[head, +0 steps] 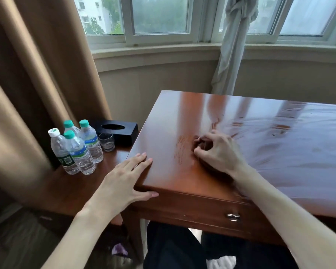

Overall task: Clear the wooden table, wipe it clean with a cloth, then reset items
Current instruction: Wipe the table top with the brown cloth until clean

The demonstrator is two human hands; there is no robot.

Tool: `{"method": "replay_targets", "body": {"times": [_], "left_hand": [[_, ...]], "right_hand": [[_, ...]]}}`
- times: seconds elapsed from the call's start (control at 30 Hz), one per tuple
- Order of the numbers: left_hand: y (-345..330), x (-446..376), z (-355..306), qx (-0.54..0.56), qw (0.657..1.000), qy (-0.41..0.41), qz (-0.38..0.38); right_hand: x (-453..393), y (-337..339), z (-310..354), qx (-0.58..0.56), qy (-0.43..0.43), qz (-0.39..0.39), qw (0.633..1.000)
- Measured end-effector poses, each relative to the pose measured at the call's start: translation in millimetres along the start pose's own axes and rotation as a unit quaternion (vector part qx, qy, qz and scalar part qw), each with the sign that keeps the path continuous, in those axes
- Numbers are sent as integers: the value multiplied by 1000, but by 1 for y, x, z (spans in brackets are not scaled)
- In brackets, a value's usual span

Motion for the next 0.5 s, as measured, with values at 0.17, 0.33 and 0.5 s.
{"method": "replay_targets", "body": {"times": [0.17,0.33,0.5], "left_hand": [[4,3,-4,-2,1000,3,0],[1,4,-3,7,1000,-5,-3],[-6,2,-7,-45,999,-8,-10]], "right_hand": [[-10,-22,42,22,-19,-10,1000],[110,-14,80,-12,198,23,980],[111,5,40,13,123,-58,991]]}}
Point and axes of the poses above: each hand's wrist, its own x-axis away from the middle knuckle, its own y-axis out of the back of the hand, z = x × y, the point moved 10 cm from there along -x, towards the middle knuckle, and after that the axes turned 12 degrees about z, right-handed, at the moved point
